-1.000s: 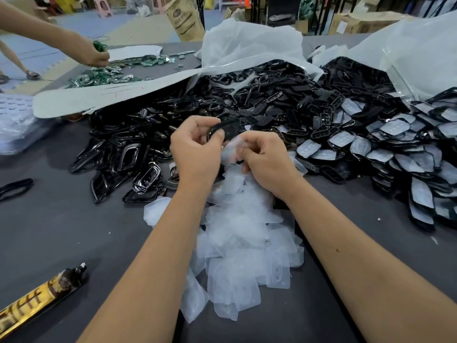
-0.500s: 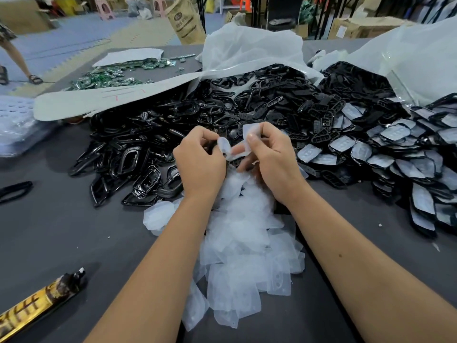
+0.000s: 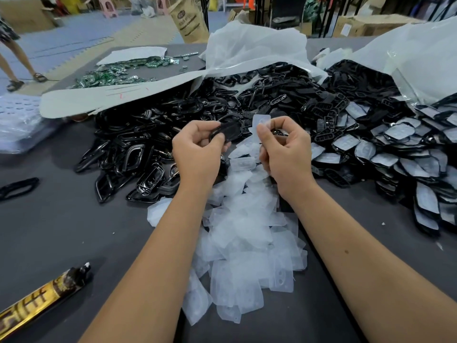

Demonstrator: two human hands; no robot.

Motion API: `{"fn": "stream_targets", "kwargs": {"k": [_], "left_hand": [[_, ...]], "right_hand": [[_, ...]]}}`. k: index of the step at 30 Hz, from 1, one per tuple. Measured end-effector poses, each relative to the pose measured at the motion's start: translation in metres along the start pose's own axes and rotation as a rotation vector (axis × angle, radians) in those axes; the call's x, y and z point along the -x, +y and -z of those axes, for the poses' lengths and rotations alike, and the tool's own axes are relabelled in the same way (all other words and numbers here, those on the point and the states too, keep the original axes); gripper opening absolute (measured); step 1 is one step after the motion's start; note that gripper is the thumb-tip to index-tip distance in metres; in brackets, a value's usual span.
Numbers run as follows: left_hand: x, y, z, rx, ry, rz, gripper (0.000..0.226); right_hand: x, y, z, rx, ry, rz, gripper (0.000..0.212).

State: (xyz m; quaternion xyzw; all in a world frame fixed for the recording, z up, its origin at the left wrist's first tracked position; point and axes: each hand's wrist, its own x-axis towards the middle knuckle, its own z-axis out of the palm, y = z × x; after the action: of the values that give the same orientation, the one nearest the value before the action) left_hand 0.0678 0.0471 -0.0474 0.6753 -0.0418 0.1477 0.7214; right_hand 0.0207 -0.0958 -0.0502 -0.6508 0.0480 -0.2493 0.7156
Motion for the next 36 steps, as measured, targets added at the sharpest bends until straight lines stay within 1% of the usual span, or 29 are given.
{"fn": "stream_targets", "kwargs": {"k": [3,6,7,8,9,10,11,12,15,18,21,24,29,32,36], "left_hand": [[0.001,-0.001,-0.003,0.067,-0.075,0.055,0.022],[0.001,-0.003,-0.002,0.103,-0.092,0.112,0.021],[0.001,-0.004,-0.003,0.11,-0.095,0.127,0.021],[0.001,-0.005,-0.002,0.111,-0.098,0.137,0.022],[0.001,-0.006,-0.002,0.109,-0.103,0.141,0.022],[0.001,-0.006,-0.002,0.105,-0.108,0.143,0.023],[0.001,-0.007,-0.001,0.104,-0.113,0.144,0.024],[0.0,-0.007,-0.001,0.105,-0.119,0.145,0.024],[0.0,-0.008,-0.001,0.091,-0.132,0.144,0.024],[0.0,-0.011,-0.002,0.072,-0.15,0.143,0.024],[0.0,-0.012,-0.001,0.066,-0.179,0.124,0.023],[0.0,-0.011,-0.001,0.066,-0.2,0.121,0.023],[0.0,-0.009,-0.002,0.077,-0.189,0.14,0.023],[0.0,-0.006,-0.002,0.098,-0.184,0.164,0.019],[0.001,-0.001,-0.002,0.136,-0.171,0.219,0.03]], "right_hand": [[0.0,-0.001,-0.001,-0.014,-0.01,0.034,0.015],[-0.001,-0.001,-0.001,-0.076,0.035,0.023,0.025],[-0.002,0.0,0.0,-0.058,0.06,0.034,0.021],[-0.003,0.002,0.001,-0.021,0.072,0.054,0.01],[-0.003,0.003,0.001,0.01,0.073,0.067,0.008],[-0.003,0.005,0.001,0.037,0.075,0.075,0.02],[-0.003,0.005,0.001,0.054,0.072,0.079,0.026],[-0.004,0.006,0.001,0.073,0.074,0.081,0.026],[-0.005,0.007,0.0,0.096,0.093,0.073,0.007],[-0.005,0.007,0.001,0.098,0.114,0.079,0.009],[-0.005,0.007,0.001,0.097,0.089,0.076,0.006],[-0.005,0.006,0.001,0.072,0.071,0.045,0.016],[-0.004,0.005,-0.001,0.04,0.061,0.033,0.002],[-0.004,0.005,-0.001,0.039,0.06,0.043,0.005],[-0.004,0.005,-0.001,0.056,0.058,0.06,0.007]]}}
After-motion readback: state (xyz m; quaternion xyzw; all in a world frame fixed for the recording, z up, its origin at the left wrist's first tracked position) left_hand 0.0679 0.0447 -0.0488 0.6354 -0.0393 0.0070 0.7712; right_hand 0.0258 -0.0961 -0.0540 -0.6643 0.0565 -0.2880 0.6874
